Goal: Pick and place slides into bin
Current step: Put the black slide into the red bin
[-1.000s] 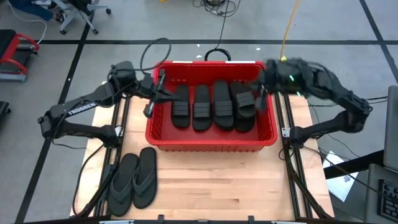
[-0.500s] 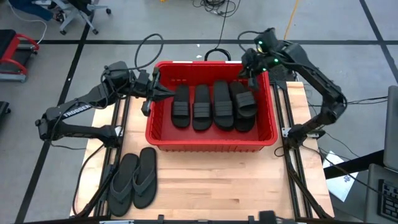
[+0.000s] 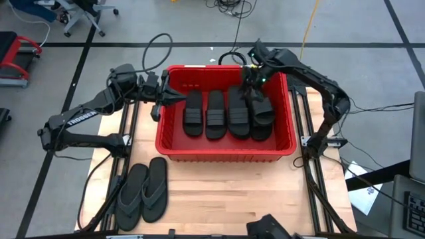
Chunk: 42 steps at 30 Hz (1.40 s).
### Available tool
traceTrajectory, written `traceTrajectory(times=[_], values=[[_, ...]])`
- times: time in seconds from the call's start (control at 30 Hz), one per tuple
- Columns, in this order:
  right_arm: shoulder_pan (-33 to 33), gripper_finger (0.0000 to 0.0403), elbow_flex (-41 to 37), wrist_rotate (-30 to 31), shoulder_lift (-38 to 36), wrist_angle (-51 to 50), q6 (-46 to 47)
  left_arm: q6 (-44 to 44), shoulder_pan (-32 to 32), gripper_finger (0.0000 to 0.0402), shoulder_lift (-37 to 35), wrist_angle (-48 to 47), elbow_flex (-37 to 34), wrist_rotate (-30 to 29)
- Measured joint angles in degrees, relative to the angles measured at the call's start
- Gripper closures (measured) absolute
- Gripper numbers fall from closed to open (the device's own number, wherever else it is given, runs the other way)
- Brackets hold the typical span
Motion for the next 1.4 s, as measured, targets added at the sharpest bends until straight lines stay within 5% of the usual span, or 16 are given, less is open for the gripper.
traceTrajectory(times=[0.23,0.6,0.97,1.13,1.3,1.4], values=[[1.50,0.0189,-0.42,0.57,4.45,-6.19,-5.11,0.06,1.58,0.0397,0.00,-2.15,0.00,0.02],[3.58,0.0193,-9.15,11.37,4.64,-0.12,-3.46,0.23,2.00,0.0396,0.00,-2.88,0.00,0.65],[5.06,0.0212,-12.48,7.80,4.60,0.65,-1.29,1.29,1.96,0.0399,0.00,-2.76,0.02,0.65],[5.42,0.0266,-12.48,7.84,4.60,2.72,-0.64,1.25,1.96,0.0395,0.00,-2.75,0.02,0.65],[5.22,0.0379,-12.48,7.44,4.60,3.13,2.28,0.89,1.96,0.0400,0.00,-2.76,0.02,0.65],[5.00,0.0390,-12.48,7.76,4.60,2.80,2.09,0.86,1.96,0.0396,0.00,-2.73,0.02,0.65]])
